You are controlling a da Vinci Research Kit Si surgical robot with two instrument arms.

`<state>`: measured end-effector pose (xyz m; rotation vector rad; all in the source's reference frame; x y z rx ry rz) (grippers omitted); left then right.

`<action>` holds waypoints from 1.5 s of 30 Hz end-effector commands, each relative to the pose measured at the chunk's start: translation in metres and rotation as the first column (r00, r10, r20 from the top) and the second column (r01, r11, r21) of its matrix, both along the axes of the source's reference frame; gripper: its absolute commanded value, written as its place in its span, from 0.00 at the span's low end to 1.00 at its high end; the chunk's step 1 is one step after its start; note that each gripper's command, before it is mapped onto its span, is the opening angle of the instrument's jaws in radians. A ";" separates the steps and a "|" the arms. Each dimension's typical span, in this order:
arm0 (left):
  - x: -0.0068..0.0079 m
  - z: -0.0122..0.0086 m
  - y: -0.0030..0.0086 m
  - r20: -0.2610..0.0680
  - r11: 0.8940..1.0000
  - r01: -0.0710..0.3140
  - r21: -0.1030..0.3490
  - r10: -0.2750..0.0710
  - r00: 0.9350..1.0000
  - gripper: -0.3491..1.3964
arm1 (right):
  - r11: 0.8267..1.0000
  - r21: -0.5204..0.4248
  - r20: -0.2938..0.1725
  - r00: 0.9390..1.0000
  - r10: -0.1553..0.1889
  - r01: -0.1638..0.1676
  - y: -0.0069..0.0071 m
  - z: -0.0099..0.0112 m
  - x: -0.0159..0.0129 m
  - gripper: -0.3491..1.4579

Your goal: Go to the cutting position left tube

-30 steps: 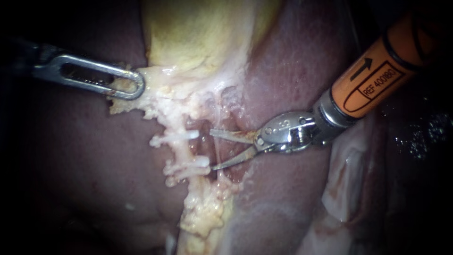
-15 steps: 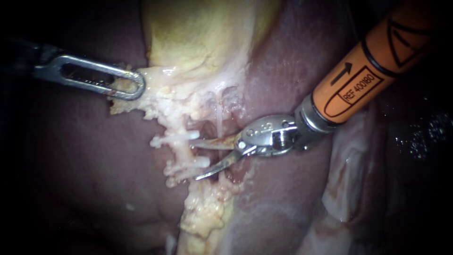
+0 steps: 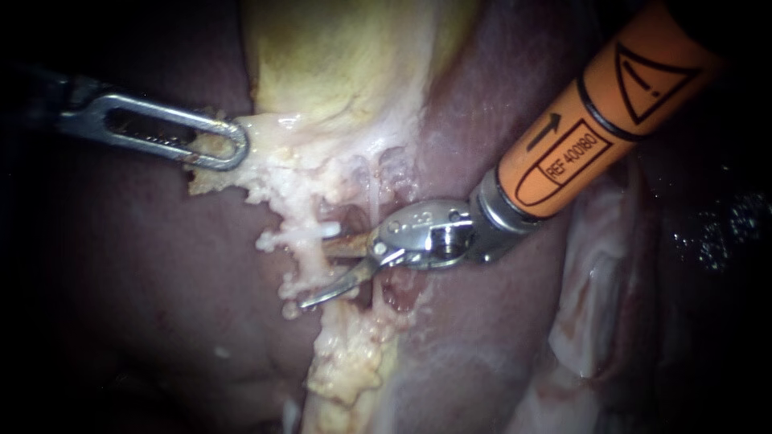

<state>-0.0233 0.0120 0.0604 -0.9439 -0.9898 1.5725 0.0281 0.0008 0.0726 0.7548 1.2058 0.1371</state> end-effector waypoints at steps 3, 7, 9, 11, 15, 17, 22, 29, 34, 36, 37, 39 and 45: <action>0.0000 0.0000 0.0000 0.000 1.000 -0.001 0.000 0.001 1.000 0.00 | 1.000 0.014 0.003 1.000 0.008 -0.008 0.0000 -0.0001 0.0006 0.88; 0.0000 0.0000 0.0000 0.000 1.000 -0.001 0.000 0.001 1.000 0.00 | 1.000 0.026 0.006 1.000 0.015 -0.015 0.0000 -0.0003 0.0015 0.88; 0.0000 0.0000 0.0000 0.000 1.000 -0.001 0.000 0.001 1.000 0.00 | 0.999 0.036 0.010 1.000 0.026 -0.026 -0.0001 -0.0004 0.0020 0.88; 0.0000 0.0000 0.0000 0.000 1.000 -0.001 0.000 0.001 1.000 0.00 | 0.998 0.045 0.017 0.999 0.031 -0.032 -0.0001 -0.0005 0.0024 0.87; 0.0000 0.0001 0.0001 0.000 1.000 -0.001 0.000 0.001 1.000 0.00 | 0.997 0.055 0.034 0.998 0.048 -0.050 -0.0001 -0.0006 0.0032 0.86; 0.0001 0.0001 0.0001 0.000 1.000 -0.001 0.000 0.001 1.000 0.00 | 0.997 0.058 0.040 0.998 0.055 -0.057 -0.0001 -0.0007 0.0034 0.86; 0.0001 0.0002 0.0001 0.000 1.000 -0.001 0.000 0.001 1.000 0.00 | 0.996 0.063 0.042 0.998 0.055 -0.058 -0.0003 -0.0011 0.0035 0.88; 0.0002 0.0004 0.0002 0.001 1.000 -0.001 0.000 0.001 1.000 0.00 | 0.996 0.069 0.018 0.999 0.049 -0.050 -0.0018 -0.0032 0.0038 0.93; 0.0002 0.0004 0.0002 0.001 1.000 -0.001 0.000 0.001 1.000 0.00 | 0.996 0.078 -0.011 0.999 0.030 -0.029 -0.0030 -0.0050 0.0042 0.93; 0.0002 0.0005 0.0002 0.001 1.000 -0.001 0.000 0.001 1.000 0.00 | 0.997 0.079 -0.019 1.000 0.023 -0.021 -0.0033 -0.0055 0.0043 0.93; 0.0002 0.0005 0.0002 0.001 1.000 -0.001 0.000 0.001 1.000 0.00 | 0.997 0.080 -0.025 0.999 0.019 -0.017 -0.0035 -0.0058 0.0043 0.93; 0.0002 0.0005 0.0002 0.001 1.000 -0.001 0.000 0.001 1.000 0.00 | 0.996 0.083 -0.036 0.999 0.018 -0.015 -0.0037 -0.0062 0.0044 0.93; 0.0002 0.0005 0.0003 0.001 1.000 -0.001 0.000 0.001 1.000 0.00 | 0.996 0.088 -0.047 0.999 0.018 -0.014 -0.0040 -0.0072 0.0045 0.93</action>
